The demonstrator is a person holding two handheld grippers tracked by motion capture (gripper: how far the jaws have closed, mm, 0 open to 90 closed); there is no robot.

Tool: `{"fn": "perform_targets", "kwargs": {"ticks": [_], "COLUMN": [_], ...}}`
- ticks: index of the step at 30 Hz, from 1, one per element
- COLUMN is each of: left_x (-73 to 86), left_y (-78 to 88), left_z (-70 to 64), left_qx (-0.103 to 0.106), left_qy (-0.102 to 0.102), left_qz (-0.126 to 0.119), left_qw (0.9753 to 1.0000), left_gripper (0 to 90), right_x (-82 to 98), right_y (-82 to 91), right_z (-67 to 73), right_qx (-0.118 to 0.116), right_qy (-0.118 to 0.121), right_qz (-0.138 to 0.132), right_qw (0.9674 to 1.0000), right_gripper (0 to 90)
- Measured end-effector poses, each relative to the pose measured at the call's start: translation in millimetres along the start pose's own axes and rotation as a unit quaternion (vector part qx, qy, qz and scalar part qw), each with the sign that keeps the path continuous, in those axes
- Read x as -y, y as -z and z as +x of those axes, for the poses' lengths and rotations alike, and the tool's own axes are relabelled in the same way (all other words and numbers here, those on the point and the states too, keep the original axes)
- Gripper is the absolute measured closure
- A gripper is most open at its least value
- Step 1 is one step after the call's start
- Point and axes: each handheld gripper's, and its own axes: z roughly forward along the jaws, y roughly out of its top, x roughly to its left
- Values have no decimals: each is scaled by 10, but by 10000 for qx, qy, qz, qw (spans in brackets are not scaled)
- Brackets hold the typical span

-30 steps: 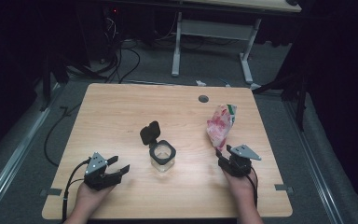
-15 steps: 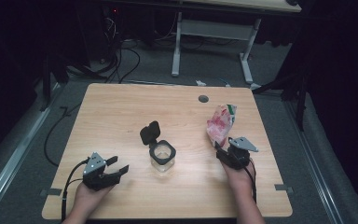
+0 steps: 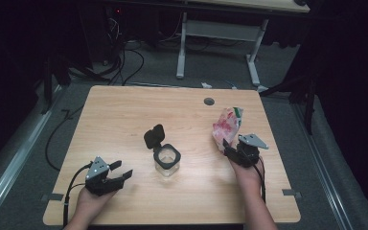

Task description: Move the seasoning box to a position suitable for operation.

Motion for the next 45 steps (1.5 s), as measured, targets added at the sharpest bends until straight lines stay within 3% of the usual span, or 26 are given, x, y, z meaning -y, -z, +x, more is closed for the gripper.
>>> {"fn": "perform_targets", "kwargs": {"ticks": [9,16,22,25,37,40,43,45], "left_x": [2,3,3,3,3,2,7,12], "left_y": [12,23,28,30,56,59,43,33], "left_z": [15,26,29,32,51,46,40,38], "left_qx": [-6,-6,-10,-15,-1,13,17,26], "left_qy": [1,23,49,56,104,97,77,74], "left_qz": [-36,-71,-103,-101,-157,-161,-134,-107], "left_qw": [10000,10000,9999,9999,9998,9998,9999,9999], "left_gripper": [395,395,395,395,395,395,395,393], "right_x": [-80,-78,-103,-116,-85,-59,-29,-3], "right_y": [-78,-104,-134,-151,-168,-153,-128,-131], "right_z": [17,16,31,33,8,-4,16,14], "right_qx": [77,92,71,93,-13,-23,68,4], "right_qy": [90,22,-107,-119,-254,-346,-291,-353], "right_qz": [-177,-221,-228,-202,-237,-266,-366,-411], "right_qw": [9998,9997,9997,9997,9994,9990,9989,9985], "right_gripper": [449,490,389,395,688,681,664,611]}}
